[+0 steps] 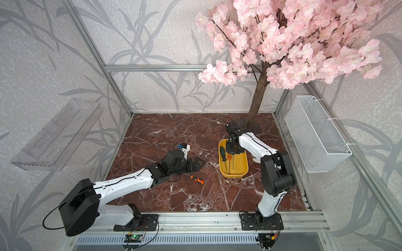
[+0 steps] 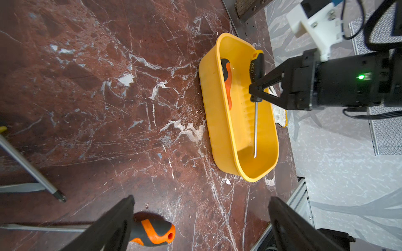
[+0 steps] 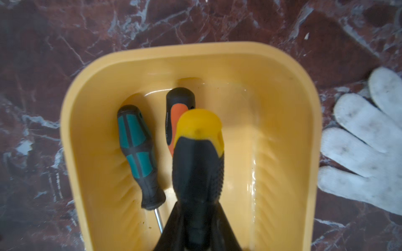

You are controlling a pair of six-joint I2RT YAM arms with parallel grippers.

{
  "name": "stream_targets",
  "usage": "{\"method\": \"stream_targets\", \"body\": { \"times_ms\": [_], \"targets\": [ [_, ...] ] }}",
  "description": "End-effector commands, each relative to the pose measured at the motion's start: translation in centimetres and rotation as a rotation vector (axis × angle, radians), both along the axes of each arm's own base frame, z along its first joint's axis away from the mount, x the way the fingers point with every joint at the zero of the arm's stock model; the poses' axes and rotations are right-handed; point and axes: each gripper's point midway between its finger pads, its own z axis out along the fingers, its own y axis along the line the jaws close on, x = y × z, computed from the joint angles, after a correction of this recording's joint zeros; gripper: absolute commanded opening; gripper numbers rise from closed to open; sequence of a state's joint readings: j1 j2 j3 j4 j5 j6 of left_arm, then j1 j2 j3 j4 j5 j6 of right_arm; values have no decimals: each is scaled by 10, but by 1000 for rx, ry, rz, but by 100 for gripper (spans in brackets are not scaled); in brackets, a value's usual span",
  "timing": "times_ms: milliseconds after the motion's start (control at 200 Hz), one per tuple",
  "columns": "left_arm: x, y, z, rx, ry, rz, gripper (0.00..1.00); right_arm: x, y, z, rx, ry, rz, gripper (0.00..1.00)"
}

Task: Put the screwdriver on the desktop into the storage box
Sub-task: Place the screwdriver in the storage box.

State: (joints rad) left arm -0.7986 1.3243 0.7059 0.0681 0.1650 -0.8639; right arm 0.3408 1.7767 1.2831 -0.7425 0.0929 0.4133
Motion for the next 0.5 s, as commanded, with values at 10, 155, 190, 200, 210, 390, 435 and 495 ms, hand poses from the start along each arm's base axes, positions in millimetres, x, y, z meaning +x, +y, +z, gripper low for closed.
{"method": "stream_targets", "body": {
  "times_ms": [10,155,190,200,210,390,435,495],
  "targets": [
    [3,1,7,-1,-28,10,98,10,-8,-11,-41,-7,-12,13],
    [1,6,3,14,-24,22,98,13,-10,-15,-55,-5,-18,13],
    [2,6,3,15,-25,26,98,15,-9,-15,-53,-8,-17,13],
    [1,6,3,15,-26,26,98,15,-10,-16,-53,-7,-19,13],
    [2,7,2,17,-24,28,98,15,-9,-16,-52,-7,-17,13],
    [3,7,0,24,-25,31,98,16,-9,-22,-55,7,-21,17],
    [2,7,0,23,-23,29,98,16,-9,-25,-58,14,-23,21],
    [2,8,0,27,-23,33,98,15,-9,-25,-55,20,-26,26]
  ]
}}
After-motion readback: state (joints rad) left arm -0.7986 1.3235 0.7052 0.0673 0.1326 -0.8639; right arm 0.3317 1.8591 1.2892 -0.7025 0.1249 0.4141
